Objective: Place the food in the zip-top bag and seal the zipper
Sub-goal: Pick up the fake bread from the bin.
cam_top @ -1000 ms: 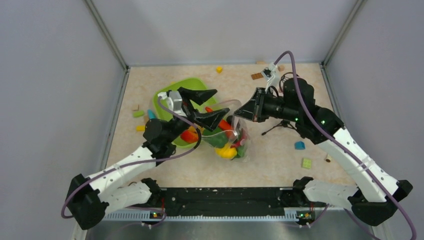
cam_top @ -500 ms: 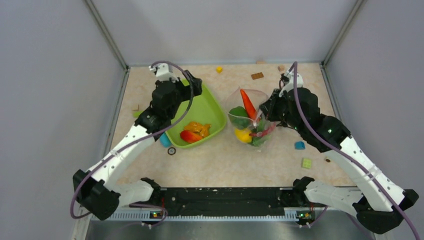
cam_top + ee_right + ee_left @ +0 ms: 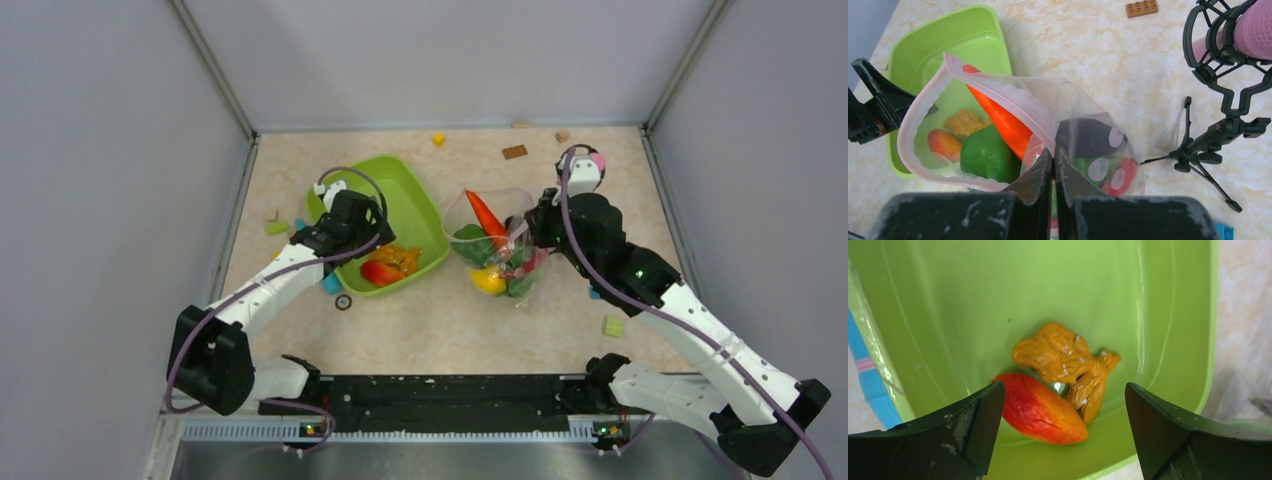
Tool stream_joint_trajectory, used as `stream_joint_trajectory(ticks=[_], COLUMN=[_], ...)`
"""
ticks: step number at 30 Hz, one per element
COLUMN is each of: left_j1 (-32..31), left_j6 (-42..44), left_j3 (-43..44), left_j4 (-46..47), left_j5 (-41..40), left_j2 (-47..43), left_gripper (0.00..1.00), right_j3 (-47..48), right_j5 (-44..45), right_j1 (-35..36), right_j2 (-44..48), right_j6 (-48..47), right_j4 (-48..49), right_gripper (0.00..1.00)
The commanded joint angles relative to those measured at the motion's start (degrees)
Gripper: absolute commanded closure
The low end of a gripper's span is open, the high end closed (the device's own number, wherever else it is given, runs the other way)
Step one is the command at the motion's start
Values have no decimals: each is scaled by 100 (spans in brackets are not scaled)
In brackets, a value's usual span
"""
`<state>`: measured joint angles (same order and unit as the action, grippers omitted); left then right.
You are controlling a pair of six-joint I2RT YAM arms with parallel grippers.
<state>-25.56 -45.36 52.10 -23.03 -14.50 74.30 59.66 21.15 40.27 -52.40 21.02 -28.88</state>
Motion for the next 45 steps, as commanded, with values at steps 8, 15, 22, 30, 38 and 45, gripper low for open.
stream_joint_trajectory(ticks=[8,15,22,30,38,45], left_j1=[7,116,156,158,157,153], left_j6=[-214,-297,-224,-202,-243,-2], left_j3=[163,102,253,352,321,300], left_j4=[-714,-191,109,-38,282,738], left_j5=[752,1192,1902,1676,827,53], left_j2=[1074,1824,2265,1914,981,-199], left_gripper=[9,19,41,87,100,100], right_j3=[-82,-69,-58,-85,-130,-108], right_j5=[299,484,598,589,482,274], right_j1=[-6,-11,-19,-28,-27,-28], right_j2=[131,-37,-125,-91,88,126], right_j6=[-254,-280,-321,-262,-191,-129], right_j4=[683,681,658,650,696,668], right_gripper=[100,100,100,100,100,100])
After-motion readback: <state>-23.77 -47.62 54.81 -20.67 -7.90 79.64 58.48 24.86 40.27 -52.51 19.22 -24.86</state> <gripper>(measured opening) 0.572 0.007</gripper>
